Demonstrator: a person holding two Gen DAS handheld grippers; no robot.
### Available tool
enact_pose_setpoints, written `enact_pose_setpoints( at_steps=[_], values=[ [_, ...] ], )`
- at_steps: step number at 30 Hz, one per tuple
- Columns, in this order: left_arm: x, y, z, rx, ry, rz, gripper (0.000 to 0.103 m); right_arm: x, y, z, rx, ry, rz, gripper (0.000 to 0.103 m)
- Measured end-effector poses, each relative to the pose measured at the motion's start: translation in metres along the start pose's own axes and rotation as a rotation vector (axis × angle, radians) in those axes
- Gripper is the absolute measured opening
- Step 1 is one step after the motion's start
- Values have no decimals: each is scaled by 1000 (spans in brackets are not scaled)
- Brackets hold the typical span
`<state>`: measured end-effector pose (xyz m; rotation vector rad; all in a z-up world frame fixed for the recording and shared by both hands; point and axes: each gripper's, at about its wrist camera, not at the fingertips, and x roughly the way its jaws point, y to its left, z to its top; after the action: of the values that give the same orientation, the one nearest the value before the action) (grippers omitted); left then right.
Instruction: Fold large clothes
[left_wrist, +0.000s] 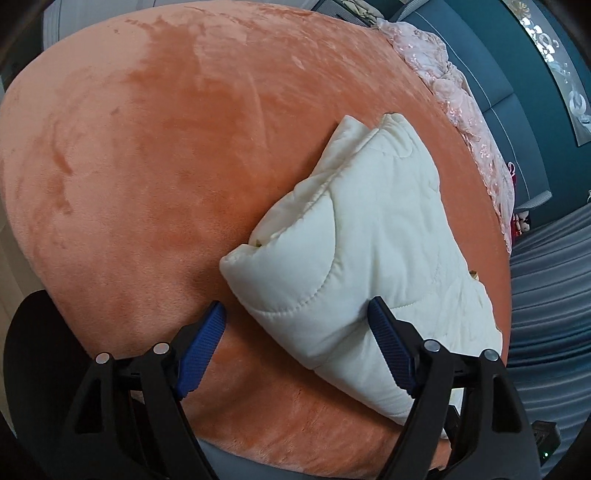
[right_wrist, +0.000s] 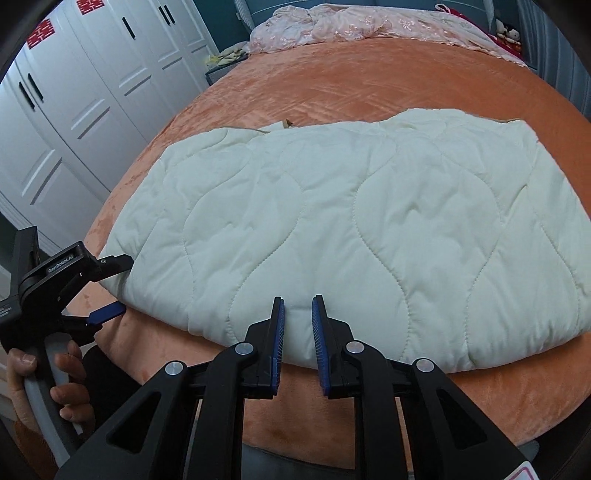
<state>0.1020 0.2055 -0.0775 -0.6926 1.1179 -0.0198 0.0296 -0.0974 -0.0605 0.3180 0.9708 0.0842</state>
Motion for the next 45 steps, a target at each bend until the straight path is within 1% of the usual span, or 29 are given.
enact_pose_setpoints(
  at_steps=[2, 3, 4, 6, 7, 9, 12, 14, 19, 24, 26, 28, 31, 34, 35, 37, 39, 41, 45],
  values=[
    [4, -6, 0, 12, -3, -4, 76, 0, -3, 0, -3, 6, -30, 16],
    [5, -10, 0, 21, -6, -8, 72, 2, -5, -1, 2, 19, -36, 13],
    [6, -14, -1, 28, -7, -7, 70, 5, -8, -1, 7, 29, -34, 13],
    [4, -21, -2, 43, -14, 0, 57, 11, -12, -5, 17, 50, -31, 13],
    [1, -25, -3, 55, -22, 5, 54, 14, -13, -7, 21, 57, -28, 13],
    [-8, -32, -6, 87, -43, 6, 35, 19, -17, -9, 35, 67, -18, 12],
    [-25, -43, -8, 131, -71, -15, 23, 22, -21, -10, 53, 74, -4, 12],
    [-38, -49, -10, 152, -86, -42, 20, 25, -22, -12, 51, 79, -4, 12],
    [-67, -74, -19, 230, -116, -83, 16, 25, -22, -14, 41, 88, -12, 12],
    [-102, -95, -29, 304, -140, -153, 13, 18, -16, -17, 40, 113, 13, 12],
    [-114, -96, -29, 320, -153, -167, 13, 14, -8, -20, 31, 133, 42, 12],
    [-129, -89, -27, 316, -169, -172, 13, 11, 3, -25, 28, 159, 91, 12],
    [-144, -76, -15, 292, -198, -144, 13, 12, 26, -32, 0, 199, 162, 11],
    [-147, -67, -3, 270, -202, -118, 13, 22, 50, -36, -52, 231, 176, 11],
    [-146, -68, -2, 274, -201, -112, 13, 27, 55, -37, -66, 238, 173, 11],
    [-145, -78, -7, 311, -192, -124, 13, 36, 60, -36, -87, 243, 161, 11],
    [-145, -93, -18, 373, -193, -131, 13, 41, 57, -32, -78, 250, 171, 6],
    [-144, -112, -28, 433, -199, -139, 13, 42, 51, -31, -39, 263, 202, 5],
    [-138, -139, -40, 496, -179, -176, 13, 31, 31, -27, 26, 277, 253, 5]
  ],
)
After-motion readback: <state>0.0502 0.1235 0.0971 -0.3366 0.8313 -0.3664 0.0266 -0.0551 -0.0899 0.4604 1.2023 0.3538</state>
